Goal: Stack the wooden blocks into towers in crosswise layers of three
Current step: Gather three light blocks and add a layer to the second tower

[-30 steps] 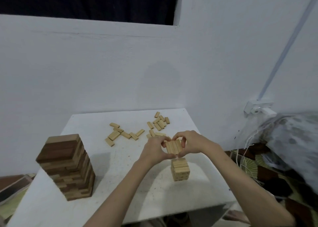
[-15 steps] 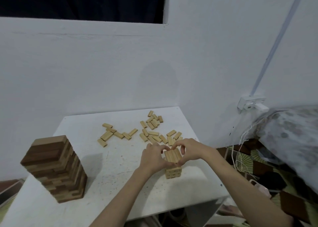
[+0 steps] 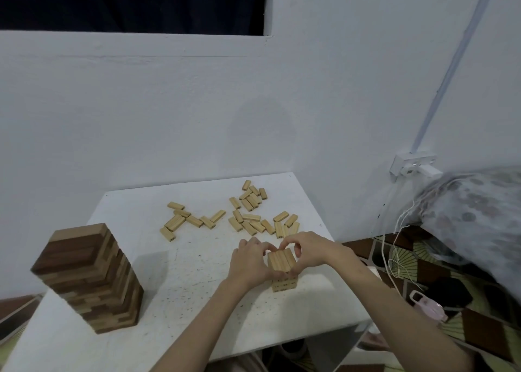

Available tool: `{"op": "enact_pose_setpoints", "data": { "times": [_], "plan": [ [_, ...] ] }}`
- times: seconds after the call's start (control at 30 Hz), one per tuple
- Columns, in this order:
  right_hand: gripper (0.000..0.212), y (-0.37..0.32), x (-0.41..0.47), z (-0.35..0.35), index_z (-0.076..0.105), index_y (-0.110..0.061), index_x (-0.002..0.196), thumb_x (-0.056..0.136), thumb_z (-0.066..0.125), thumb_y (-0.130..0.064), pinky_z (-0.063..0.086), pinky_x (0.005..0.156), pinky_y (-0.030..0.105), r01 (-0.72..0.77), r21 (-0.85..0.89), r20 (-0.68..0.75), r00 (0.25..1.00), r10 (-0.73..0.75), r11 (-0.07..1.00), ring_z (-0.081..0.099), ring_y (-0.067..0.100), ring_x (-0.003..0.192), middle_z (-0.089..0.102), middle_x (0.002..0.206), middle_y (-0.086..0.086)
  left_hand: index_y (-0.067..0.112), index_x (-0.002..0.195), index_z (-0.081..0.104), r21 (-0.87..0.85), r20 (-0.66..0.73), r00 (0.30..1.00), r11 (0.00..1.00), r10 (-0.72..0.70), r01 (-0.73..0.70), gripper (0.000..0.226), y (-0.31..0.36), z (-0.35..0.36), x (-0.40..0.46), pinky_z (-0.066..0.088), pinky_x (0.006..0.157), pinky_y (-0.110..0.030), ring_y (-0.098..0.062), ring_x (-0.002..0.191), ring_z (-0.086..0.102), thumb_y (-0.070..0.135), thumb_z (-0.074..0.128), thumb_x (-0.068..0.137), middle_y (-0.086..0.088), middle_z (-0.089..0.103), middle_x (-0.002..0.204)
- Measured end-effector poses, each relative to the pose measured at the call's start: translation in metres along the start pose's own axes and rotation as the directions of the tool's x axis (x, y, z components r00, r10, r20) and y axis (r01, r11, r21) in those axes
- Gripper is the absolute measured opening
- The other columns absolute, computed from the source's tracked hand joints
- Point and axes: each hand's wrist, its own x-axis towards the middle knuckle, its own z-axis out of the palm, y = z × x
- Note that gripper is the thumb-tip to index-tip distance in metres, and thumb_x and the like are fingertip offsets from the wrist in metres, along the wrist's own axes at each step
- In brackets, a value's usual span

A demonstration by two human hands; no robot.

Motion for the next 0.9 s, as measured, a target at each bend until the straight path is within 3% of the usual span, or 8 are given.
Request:
{"op": "enact_pose_setpoints", "data": {
  "times": [0.6,0.77,0.83,0.9],
  "plan": [
    [0.065,-0.002,-0.002,0.002,0.051,-0.028,0.131,0.074,0.081,-0.025,0.036,0.064,0.018,-0.038,-0.005,0.020,0.999,0.038,0.999,0.040,0.004,0.066,0.042,0.078,-0.010,0.031,0.128,0.052,-0.024,0.053,0.998,0.999,-0.033,0.034,0.070,0.005,-0.002,-0.002,0.038,0.091,-0.029,-0.016,0.111,0.038,0.058,0.073,0.067,0.001,0.049,0.117],
    [0.077,-0.005,-0.006,-0.003,0.044,-0.028,0.136,0.070,0.084,-0.029,0.040,0.076,0.024,-0.065,0.023,0.026,0.998,0.064,0.998,0.044,0.004,0.070,0.043,0.082,-0.013,0.024,0.139,0.040,-0.052,0.094,0.995,0.998,-0.041,0.046,0.090,0.006,-0.005,0.000,0.039,0.099,-0.034,-0.020,0.119,0.035,0.057,0.077,0.063,-0.001,0.046,0.127],
    [0.077,-0.004,-0.008,-0.012,0.044,-0.026,0.135,0.069,0.084,-0.028,0.040,0.072,0.020,-0.077,0.052,0.011,0.997,0.076,0.996,0.045,0.005,0.073,0.047,0.086,-0.010,0.019,0.143,0.033,-0.138,0.120,0.990,0.987,-0.068,0.084,0.099,0.005,-0.010,0.002,0.037,0.103,-0.037,-0.023,0.124,0.033,0.056,0.078,0.063,-0.005,0.042,0.132],
    [0.068,-0.003,-0.010,-0.022,0.046,-0.023,0.134,0.075,0.080,-0.024,0.039,0.065,0.018,-0.093,0.117,-0.036,0.995,0.098,0.989,0.049,0.005,0.077,0.052,0.095,-0.003,0.012,0.142,0.032,-0.332,0.120,0.983,0.927,-0.141,0.174,0.092,0.006,-0.016,0.005,0.039,0.097,-0.033,-0.023,0.120,0.041,0.052,0.074,0.071,-0.007,0.045,0.128]
  ]
}}
